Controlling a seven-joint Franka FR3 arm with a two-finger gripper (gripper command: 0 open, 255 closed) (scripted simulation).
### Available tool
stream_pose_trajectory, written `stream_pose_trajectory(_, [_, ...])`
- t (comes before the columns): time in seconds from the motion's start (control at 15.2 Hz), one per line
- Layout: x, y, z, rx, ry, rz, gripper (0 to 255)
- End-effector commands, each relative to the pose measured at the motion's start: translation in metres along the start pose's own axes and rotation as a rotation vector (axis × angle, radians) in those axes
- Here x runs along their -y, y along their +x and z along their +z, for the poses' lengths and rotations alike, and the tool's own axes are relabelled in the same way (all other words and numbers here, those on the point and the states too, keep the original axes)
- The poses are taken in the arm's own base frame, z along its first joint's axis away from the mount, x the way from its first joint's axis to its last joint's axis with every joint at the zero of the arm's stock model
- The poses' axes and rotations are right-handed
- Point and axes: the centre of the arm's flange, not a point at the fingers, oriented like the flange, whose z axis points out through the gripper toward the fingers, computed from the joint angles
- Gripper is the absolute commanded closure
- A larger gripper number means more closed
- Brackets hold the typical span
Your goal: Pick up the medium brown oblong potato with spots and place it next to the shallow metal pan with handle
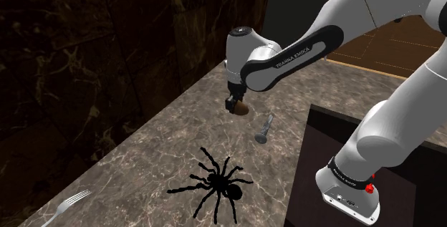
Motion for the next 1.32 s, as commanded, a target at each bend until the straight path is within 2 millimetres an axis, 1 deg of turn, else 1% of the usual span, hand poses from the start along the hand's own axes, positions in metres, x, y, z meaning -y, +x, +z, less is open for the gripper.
stream_pose_trajectory(0.0, [-0.002, -0.001, -0.011, 0.000, 0.000, 0.000, 255])
stream_pose_trajectory(1.25, [-0.016, 0.001, -0.110, 0.000, 0.000, 0.000, 255])
